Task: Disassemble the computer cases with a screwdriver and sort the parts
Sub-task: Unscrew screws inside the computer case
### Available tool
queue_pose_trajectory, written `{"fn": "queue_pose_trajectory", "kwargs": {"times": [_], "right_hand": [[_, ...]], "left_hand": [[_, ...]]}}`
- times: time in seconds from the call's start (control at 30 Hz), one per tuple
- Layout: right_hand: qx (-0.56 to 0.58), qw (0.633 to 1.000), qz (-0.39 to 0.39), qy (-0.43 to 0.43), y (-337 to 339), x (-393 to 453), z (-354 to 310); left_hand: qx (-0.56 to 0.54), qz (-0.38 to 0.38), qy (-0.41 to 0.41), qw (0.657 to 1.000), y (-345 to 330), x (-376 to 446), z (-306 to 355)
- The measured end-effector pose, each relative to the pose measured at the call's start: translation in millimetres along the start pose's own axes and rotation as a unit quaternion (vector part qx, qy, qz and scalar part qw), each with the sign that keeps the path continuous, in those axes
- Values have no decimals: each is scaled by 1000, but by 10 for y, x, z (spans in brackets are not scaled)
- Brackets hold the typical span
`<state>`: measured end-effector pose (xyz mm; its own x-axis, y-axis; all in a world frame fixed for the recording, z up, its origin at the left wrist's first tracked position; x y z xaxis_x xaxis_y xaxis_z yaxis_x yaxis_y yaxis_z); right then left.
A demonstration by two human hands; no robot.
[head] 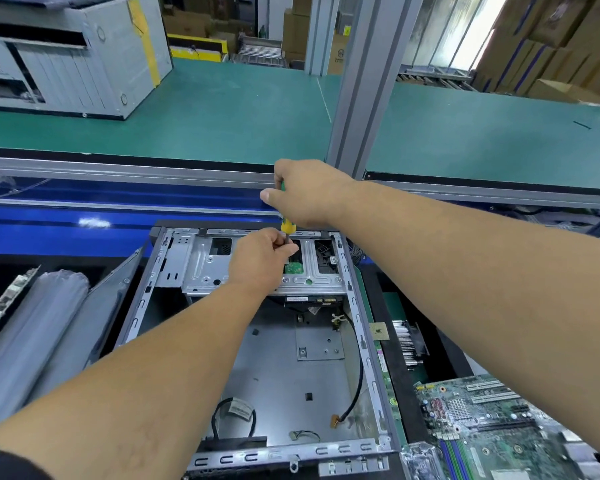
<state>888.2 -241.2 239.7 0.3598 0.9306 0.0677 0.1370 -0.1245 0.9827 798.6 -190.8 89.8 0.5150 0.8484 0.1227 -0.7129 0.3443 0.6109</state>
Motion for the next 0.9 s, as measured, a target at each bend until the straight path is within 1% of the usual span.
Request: {"fn": "queue_pose_trajectory", "kwargs": {"times": [0.13, 0.3, 0.37, 0.5, 0.63, 0.7, 0.83, 0.9], "right_hand": [[-18, 1000, 17, -1, -29, 32, -54], [-6, 1000, -2, -6, -25, 73, -4], [-6, 1000, -14, -9, 8, 83, 32], [-16, 1000, -2, -11, 17, 83, 55], [-12, 1000, 9, -11, -35, 77, 20], [-9, 1000, 17, -6, -45, 69, 7], [-18, 1000, 20, -8, -40, 64, 48], [-23, 1000, 18, -11, -22, 63, 78]], "left_hand": [[-2, 34, 17, 999, 19, 12, -44], [-45, -14, -23, 999, 17, 5, -52], [-54, -17, -27, 998, 21, -11, -55], [-21, 19, -27, 999, 9, -19, -37], [-12, 31, -23, 999, 10, -29, -32], [-5, 30, -29, 999, 17, -27, -26], [-8, 1, -47, 999, -3, -29, -22], [-1, 6, -46, 999, -8, -36, -15]]}}
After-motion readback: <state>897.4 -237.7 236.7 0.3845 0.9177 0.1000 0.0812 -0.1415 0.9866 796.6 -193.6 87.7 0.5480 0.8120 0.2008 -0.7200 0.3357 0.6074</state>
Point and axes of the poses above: each hand's wrist, its own x-axis towards the middle knuckle, its own y-axis out of the back of the hand, z = x × y, the point moved 4 cm from there along x, towards the middle knuckle, and after that the axes turned 4 degrees about z, right-handed, at the moved point
